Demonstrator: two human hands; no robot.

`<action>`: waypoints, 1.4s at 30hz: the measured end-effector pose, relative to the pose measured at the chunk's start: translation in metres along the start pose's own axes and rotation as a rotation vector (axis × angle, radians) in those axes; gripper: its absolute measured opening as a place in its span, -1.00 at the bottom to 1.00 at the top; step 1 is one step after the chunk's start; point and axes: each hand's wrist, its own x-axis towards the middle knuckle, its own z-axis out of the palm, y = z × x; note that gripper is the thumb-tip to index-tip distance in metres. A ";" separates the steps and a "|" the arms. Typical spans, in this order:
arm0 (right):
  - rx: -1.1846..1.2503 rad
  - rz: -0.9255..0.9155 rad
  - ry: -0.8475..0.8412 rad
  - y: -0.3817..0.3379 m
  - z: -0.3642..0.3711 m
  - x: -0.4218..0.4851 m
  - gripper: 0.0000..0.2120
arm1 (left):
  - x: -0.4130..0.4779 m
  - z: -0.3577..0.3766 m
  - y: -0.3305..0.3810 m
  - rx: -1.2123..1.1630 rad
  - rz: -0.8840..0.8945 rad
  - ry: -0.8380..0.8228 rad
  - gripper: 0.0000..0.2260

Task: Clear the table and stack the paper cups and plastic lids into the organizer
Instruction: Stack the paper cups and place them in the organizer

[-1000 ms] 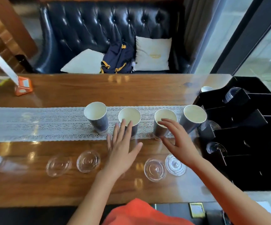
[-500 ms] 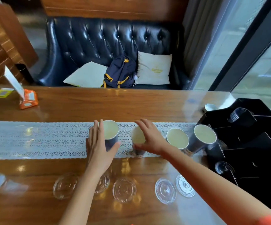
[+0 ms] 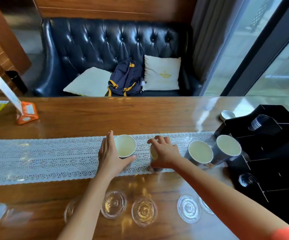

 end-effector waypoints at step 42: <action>0.089 -0.243 0.292 -0.086 -0.075 -0.033 -0.20 | 0.004 0.036 -0.030 -0.429 0.106 -0.237 -0.34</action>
